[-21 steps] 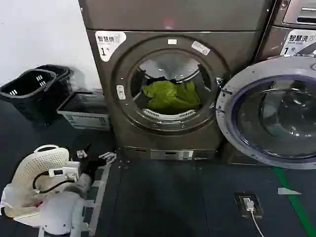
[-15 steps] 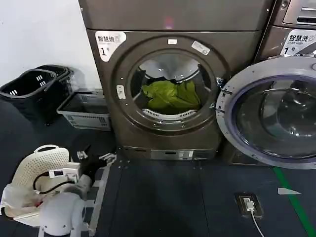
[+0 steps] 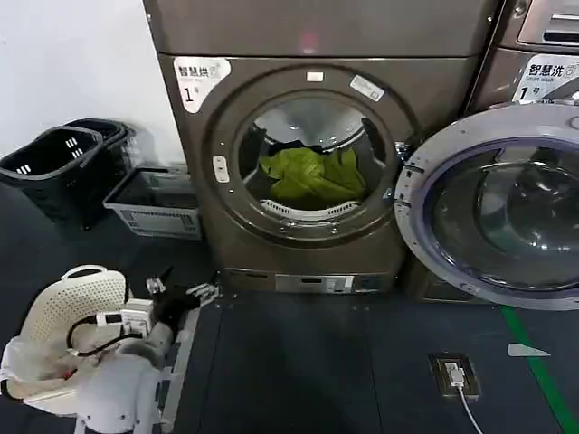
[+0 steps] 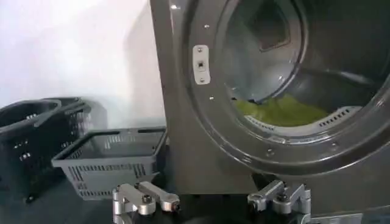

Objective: Grasp the clothes from the dryer.

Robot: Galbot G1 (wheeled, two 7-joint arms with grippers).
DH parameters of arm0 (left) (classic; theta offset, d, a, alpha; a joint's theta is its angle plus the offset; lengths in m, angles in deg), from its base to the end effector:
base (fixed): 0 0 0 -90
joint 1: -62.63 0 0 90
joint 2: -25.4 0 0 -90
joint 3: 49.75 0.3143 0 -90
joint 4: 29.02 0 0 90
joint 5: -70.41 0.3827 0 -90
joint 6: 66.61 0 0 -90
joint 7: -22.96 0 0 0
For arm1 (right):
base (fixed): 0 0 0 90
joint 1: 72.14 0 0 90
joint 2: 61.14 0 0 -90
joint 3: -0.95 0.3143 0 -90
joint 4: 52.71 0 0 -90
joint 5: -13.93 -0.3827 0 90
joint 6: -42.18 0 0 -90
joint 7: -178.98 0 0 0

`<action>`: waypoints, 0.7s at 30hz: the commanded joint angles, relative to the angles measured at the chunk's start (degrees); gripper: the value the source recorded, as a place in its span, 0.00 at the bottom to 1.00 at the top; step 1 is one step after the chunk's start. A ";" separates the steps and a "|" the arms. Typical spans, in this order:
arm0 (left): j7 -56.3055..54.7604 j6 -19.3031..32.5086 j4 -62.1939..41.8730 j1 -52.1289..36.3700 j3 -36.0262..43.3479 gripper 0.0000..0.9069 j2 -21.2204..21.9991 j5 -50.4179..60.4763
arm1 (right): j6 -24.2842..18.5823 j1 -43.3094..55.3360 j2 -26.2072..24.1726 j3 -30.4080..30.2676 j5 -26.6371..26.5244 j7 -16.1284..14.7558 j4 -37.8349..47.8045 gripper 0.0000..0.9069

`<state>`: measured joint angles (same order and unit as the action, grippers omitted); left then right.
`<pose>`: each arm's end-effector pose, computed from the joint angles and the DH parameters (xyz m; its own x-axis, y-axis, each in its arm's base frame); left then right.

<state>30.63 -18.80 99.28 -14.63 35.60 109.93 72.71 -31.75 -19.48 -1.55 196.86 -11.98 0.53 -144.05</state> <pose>0.2756 0.0316 -0.1386 -0.9565 0.0190 0.2913 0.0527 0.9927 0.1084 -0.1301 -0.4719 0.0023 -0.0321 0.9449 -0.3257 0.9924 -0.0086 -0.1228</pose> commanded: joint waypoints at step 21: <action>-0.58 -2.81 -0.73 -0.56 0.63 1.00 0.05 -1.02 | -0.60 0.01 1.32 -0.18 1.50 -0.22 0.35 1.00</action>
<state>30.13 -18.80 98.81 -15.06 36.20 109.92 71.77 -32.17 -19.55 -0.48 196.82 -10.94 0.51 -143.67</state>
